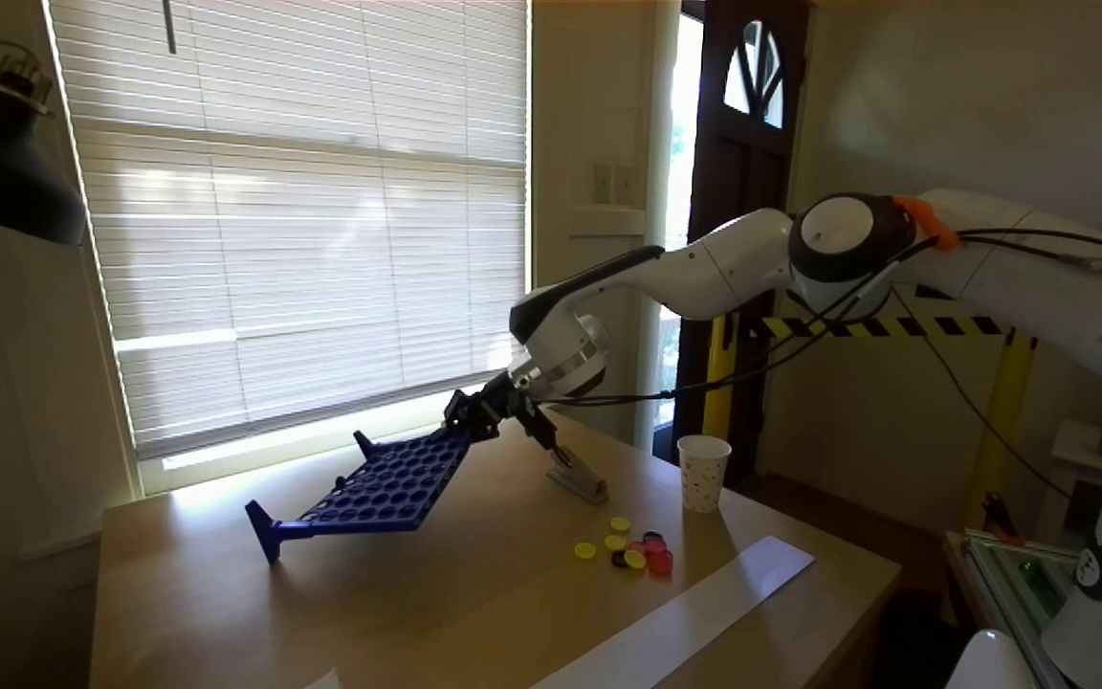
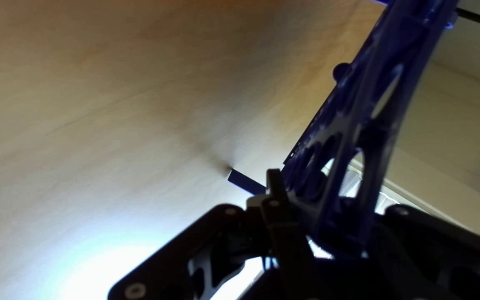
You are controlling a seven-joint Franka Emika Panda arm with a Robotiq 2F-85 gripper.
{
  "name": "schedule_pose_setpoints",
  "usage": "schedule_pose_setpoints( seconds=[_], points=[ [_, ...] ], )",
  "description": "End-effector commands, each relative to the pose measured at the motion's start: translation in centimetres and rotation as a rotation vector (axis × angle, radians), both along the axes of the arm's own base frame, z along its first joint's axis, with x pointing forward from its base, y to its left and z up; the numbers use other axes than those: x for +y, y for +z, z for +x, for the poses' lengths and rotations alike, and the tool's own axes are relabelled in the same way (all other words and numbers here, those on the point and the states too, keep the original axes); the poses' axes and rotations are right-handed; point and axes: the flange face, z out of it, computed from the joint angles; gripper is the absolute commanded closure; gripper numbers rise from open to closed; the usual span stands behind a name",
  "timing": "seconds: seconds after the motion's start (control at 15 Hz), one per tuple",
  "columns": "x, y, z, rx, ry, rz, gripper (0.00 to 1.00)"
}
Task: Pick up the blue object and lay it down on the table
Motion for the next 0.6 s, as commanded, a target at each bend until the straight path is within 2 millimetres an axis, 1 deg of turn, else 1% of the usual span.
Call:
schedule_pose_setpoints(
  seconds=[0.0,0.53],
  points=[
    [-0.69,-6.52,-1.17,-0.007,0.042,-0.147,0.95],
    [-0.85,-7.38,-0.93,-0.023,0.031,-0.126,0.95]
  ],
)
